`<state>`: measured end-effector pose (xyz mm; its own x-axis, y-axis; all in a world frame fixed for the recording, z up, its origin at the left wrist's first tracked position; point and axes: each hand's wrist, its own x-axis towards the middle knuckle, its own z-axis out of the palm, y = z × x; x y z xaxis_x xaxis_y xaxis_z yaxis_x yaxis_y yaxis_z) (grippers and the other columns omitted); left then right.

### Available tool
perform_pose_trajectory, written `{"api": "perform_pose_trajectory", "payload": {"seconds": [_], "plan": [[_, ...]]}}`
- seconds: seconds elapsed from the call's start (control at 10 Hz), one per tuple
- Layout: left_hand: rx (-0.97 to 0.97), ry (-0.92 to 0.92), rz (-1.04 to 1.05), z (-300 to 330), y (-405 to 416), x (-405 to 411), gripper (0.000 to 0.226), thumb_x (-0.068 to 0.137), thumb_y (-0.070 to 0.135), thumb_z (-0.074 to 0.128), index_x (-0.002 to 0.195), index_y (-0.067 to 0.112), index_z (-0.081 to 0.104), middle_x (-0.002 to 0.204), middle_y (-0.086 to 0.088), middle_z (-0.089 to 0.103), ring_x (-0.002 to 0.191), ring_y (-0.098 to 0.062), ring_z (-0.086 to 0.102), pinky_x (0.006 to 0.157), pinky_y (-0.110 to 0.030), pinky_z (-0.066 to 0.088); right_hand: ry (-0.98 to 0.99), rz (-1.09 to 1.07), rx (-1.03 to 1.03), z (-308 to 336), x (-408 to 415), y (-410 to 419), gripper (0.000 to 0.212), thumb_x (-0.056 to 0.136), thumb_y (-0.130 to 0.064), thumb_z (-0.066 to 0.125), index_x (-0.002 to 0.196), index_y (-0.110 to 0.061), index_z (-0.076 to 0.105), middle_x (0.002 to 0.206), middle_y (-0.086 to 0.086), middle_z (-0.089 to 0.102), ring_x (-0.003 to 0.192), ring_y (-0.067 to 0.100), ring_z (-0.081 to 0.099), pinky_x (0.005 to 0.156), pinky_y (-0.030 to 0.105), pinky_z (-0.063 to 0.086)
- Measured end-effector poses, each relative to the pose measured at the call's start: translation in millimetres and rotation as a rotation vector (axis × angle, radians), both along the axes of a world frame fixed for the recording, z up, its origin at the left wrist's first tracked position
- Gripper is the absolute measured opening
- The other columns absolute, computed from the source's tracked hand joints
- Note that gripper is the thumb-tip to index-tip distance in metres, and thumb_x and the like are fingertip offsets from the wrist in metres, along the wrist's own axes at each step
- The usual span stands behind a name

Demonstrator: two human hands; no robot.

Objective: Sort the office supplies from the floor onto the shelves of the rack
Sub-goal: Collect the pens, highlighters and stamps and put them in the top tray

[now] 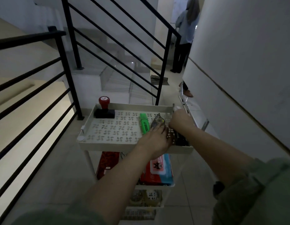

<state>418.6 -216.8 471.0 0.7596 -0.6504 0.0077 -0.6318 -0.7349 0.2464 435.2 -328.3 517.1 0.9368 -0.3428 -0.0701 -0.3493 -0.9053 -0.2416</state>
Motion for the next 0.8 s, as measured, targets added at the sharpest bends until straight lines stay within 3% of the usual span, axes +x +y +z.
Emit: {"api": "perform_pose_trajectory", "payload": {"seconds": [0.1, 0.2, 0.3, 0.4, 0.5, 0.6, 0.8], "plan": [[-0.053, -0.075, -0.050, -6.1, 2.6, 1.3, 0.060, 0.098, 0.039, 0.014, 0.146, 0.005, 0.027, 0.155, -0.012, 0.024, 0.145, -0.022, 0.014, 0.119, -0.036, 0.014, -0.010, 0.085, -0.278, 5.0, -5.8, 4.7, 0.030, 0.097, -0.013, 0.041, 0.121, -0.001, 0.053, 0.127, 0.014, 0.055, 0.117, 0.026, 0.053, 0.081, 0.029, 0.044], [-0.084, -0.081, -0.075, -8.3, 2.5, 2.9, 0.053, 0.100, 0.034, 0.018, 0.140, 0.007, 0.039, 0.149, -0.010, 0.036, 0.141, -0.023, 0.027, 0.115, -0.038, 0.023, -0.099, 0.129, -0.375, 2.7, -7.1, 8.6, 0.026, 0.099, -0.011, 0.038, 0.116, -0.006, 0.057, 0.121, 0.009, 0.060, 0.114, 0.022, 0.055, 0.076, 0.026, 0.048], [-0.164, -0.239, -0.080, -6.9, 2.9, -1.8, 0.059, 0.094, 0.035, 0.018, 0.123, 0.003, 0.058, 0.126, -0.016, 0.058, 0.120, -0.026, 0.052, 0.098, -0.036, 0.046, -0.095, 0.207, -0.509, -1.7, -6.4, 7.5, 0.025, 0.097, -0.006, 0.038, 0.108, -0.005, 0.061, 0.112, 0.010, 0.063, 0.107, 0.023, 0.058, 0.048, 0.022, 0.032], [-0.136, -0.245, -0.055, -6.6, 5.4, -5.3, 0.066, 0.090, 0.035, 0.011, 0.110, -0.005, 0.061, 0.111, -0.022, 0.059, 0.106, -0.034, 0.054, 0.082, -0.044, 0.050, -0.081, 0.225, -0.541, 2.9, -8.3, 3.0, 0.027, 0.100, -0.017, 0.037, 0.113, -0.005, 0.057, 0.117, 0.011, 0.059, 0.105, 0.023, 0.058, 0.052, 0.024, 0.031], [-0.137, -0.292, -0.022, -2.6, 5.3, -9.1, 0.077, 0.081, 0.042, 0.000, 0.113, -0.001, 0.054, 0.114, -0.018, 0.053, 0.108, -0.031, 0.047, 0.087, -0.040, 0.042, -0.047, 0.181, -0.425, 10.3, -12.4, -3.8, 0.031, 0.099, -0.020, 0.039, 0.124, -0.005, 0.048, 0.127, 0.012, 0.053, 0.108, 0.026, 0.058, 0.070, 0.027, 0.034], [-0.166, -0.283, -0.010, -0.8, 4.2, -11.2, 0.081, 0.075, 0.044, -0.004, 0.114, 0.002, 0.052, 0.118, -0.014, 0.052, 0.111, -0.027, 0.045, 0.090, -0.038, 0.039, -0.011, 0.158, -0.291, 11.5, -11.8, -7.1, 0.028, 0.097, -0.017, 0.042, 0.120, -0.005, 0.052, 0.122, 0.012, 0.056, 0.105, 0.027, 0.060, 0.070, 0.028, 0.037], [-0.140, -0.292, 0.018, -2.2, 4.4, -10.2, 0.067, 0.088, 0.041, 0.003, 0.120, 0.005, 0.048, 0.125, -0.011, 0.048, 0.118, -0.023, 0.041, 0.095, -0.033, 0.035, -0.047, 0.164, -0.261, 13.1, -15.1, -4.8, 0.033, 0.097, -0.023, 0.045, 0.125, -0.005, 0.048, 0.127, 0.012, 0.053, 0.109, 0.027, 0.059, 0.076, 0.029, 0.041]]}}
